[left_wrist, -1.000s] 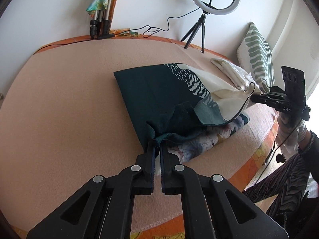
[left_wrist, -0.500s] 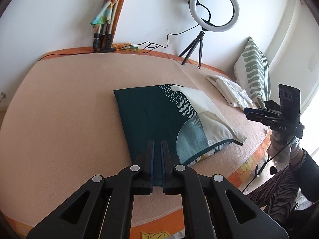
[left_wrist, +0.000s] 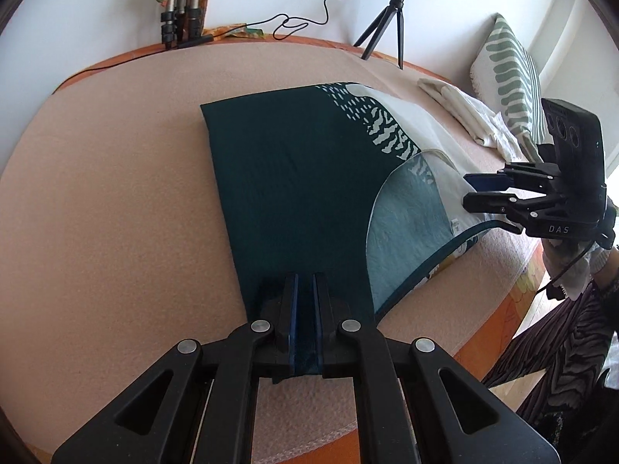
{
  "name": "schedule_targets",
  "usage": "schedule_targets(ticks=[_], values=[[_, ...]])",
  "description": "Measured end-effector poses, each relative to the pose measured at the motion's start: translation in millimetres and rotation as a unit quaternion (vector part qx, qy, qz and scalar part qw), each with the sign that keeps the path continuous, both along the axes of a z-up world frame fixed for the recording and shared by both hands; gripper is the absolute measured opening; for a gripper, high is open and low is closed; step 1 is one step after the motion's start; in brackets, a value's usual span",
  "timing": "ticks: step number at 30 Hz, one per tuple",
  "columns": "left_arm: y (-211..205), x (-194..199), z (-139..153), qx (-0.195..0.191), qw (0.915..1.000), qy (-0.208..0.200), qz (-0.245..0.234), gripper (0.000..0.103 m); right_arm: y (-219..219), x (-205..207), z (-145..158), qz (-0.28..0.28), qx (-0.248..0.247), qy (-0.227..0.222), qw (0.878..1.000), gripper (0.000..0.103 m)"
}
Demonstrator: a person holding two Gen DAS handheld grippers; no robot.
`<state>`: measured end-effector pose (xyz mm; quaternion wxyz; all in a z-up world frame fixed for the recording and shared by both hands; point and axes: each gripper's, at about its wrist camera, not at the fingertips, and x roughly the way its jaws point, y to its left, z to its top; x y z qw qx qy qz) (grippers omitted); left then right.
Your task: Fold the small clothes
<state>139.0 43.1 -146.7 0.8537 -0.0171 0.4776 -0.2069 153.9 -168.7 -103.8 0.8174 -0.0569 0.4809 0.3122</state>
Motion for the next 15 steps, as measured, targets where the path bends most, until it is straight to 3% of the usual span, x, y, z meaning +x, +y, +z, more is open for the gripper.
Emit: schedule_targets(ticks=[6, 9, 12, 13, 15], values=[[19, -7, 2, 0.006, 0.9997, -0.001, 0.022, 0.005, -9, -3, -8, -0.003, -0.002, 0.022, 1.000, 0.039], [19, -6, 12, -0.008, 0.9995, -0.008, 0.031, 0.005, -20, -1, 8, -0.004, 0.053, 0.040, 0.998, 0.039], [12, -7, 28, -0.019, 0.9988, -0.030, 0.035, 0.005, -21, 9, 33, -0.017, 0.092, 0.014, 0.996, 0.038], [8, -8, 33, -0.021, 0.9984, -0.038, 0.036, 0.005, -20, 16, 40, -0.027, 0.104, 0.007, 0.994, 0.037], [0, -6, 40, -0.023, 0.9981, -0.048, 0.032, 0.005, -14, 33, 49, -0.049, 0.123, 0.003, 0.991, 0.023]])
